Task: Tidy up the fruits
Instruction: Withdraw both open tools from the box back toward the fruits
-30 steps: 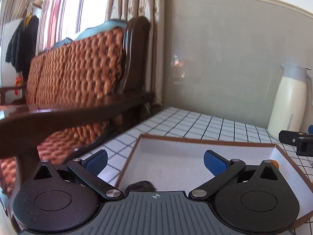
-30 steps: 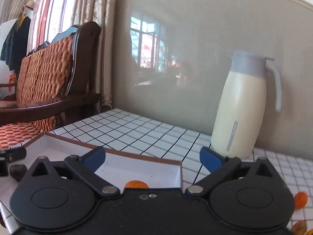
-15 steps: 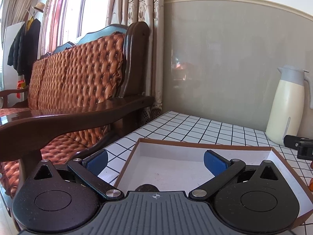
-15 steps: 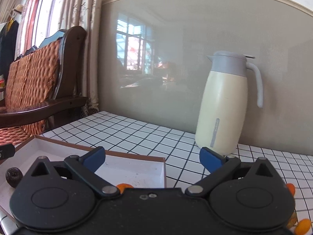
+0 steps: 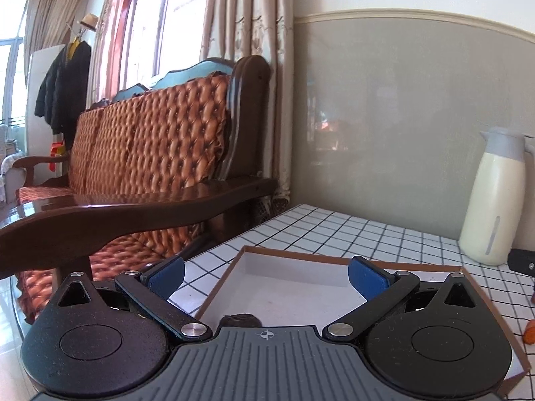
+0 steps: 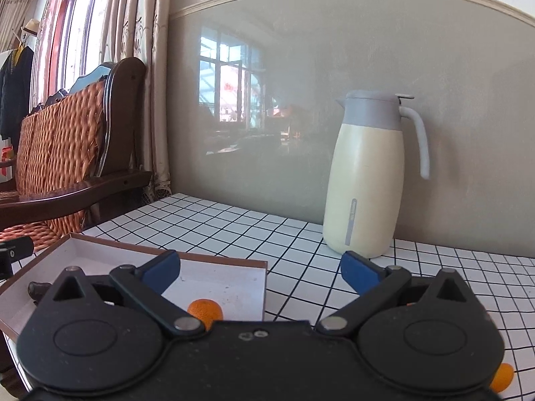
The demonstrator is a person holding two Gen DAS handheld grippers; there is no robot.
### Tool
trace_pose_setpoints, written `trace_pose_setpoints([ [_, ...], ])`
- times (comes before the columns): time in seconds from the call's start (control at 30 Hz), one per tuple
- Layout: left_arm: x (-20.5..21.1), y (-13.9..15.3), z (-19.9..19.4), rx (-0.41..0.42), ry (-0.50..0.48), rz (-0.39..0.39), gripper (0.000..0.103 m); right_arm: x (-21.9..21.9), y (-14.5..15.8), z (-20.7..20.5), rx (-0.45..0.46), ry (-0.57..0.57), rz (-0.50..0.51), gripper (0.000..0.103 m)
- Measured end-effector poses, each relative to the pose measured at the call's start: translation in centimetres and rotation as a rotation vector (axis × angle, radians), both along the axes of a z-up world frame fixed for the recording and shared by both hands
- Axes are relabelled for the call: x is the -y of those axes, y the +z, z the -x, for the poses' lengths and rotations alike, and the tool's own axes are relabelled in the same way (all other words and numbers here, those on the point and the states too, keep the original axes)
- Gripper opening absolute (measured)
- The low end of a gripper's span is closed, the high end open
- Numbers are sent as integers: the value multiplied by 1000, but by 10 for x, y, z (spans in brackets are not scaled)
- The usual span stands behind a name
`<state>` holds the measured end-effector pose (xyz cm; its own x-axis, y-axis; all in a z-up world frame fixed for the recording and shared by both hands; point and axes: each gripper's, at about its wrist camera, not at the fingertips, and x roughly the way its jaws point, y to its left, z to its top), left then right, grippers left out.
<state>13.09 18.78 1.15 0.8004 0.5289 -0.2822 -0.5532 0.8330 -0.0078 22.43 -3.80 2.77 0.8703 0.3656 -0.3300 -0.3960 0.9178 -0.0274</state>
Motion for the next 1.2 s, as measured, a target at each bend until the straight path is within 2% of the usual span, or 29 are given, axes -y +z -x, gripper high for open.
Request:
trace_pose_setpoints([
  [0.2, 16, 8, 2, -19, -19, -34, 103, 11, 4, 10, 13, -12, -14, 93],
  [0.43, 27, 11, 6, -52, -101, -18, 103, 30, 8, 26, 24, -23, -30, 92],
  [0.6, 39, 12, 9, -65, -96, -25, 103, 40, 8, 35, 26, -22, -23, 92],
  [0.7, 49, 9, 14, -78, -104, -66, 103, 50, 7, 40, 22, -23, -36, 92],
  [0.9, 65, 9, 29, -71, -165, -14, 103, 68, 7, 52, 33, -45, -36, 93],
  [1.2, 110, 5, 22, -79, -279, -51, 103, 97, 4, 63, 41, -95, 10, 93],
])
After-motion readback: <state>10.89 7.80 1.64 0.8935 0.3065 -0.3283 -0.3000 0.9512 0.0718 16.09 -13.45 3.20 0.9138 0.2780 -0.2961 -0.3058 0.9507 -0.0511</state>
